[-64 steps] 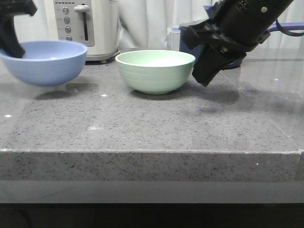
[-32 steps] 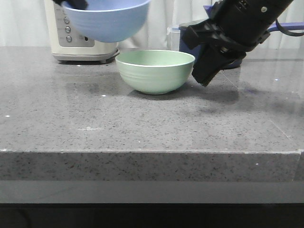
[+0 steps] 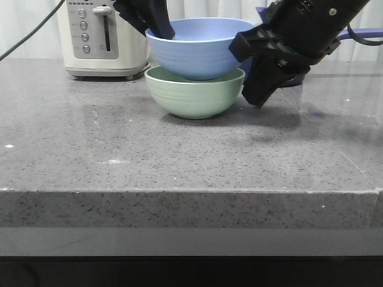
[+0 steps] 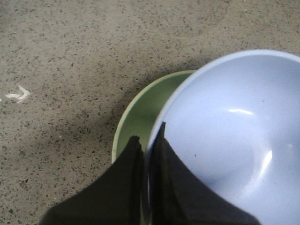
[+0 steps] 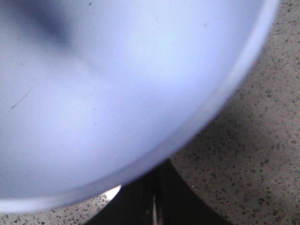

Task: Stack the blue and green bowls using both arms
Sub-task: 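Carry the blue bowl over the green bowl and lower it inside, then open the left gripper and raise it off the blue bowl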

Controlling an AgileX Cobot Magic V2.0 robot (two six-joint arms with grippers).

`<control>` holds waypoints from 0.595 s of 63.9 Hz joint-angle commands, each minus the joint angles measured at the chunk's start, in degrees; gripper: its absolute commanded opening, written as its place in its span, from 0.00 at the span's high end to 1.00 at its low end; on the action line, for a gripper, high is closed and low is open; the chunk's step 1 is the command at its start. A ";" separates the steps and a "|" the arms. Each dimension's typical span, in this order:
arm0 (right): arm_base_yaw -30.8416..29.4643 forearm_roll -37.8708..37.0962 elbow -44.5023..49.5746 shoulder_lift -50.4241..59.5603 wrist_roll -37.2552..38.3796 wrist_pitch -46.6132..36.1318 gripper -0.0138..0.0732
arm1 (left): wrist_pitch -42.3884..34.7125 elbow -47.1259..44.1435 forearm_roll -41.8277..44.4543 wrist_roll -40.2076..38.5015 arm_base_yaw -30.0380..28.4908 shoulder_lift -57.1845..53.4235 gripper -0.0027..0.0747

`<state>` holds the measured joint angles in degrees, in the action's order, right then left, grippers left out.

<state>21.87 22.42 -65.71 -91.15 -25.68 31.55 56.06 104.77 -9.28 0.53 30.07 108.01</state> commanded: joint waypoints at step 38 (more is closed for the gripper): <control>-0.14 1.00 -1.36 2.25 -0.64 -2.50 0.92 | -3.50 2.10 1.77 -1.33 0.35 -2.70 0.99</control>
<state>21.87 22.42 -65.71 -91.15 -25.68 31.55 55.83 104.87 -6.77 0.00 30.07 108.39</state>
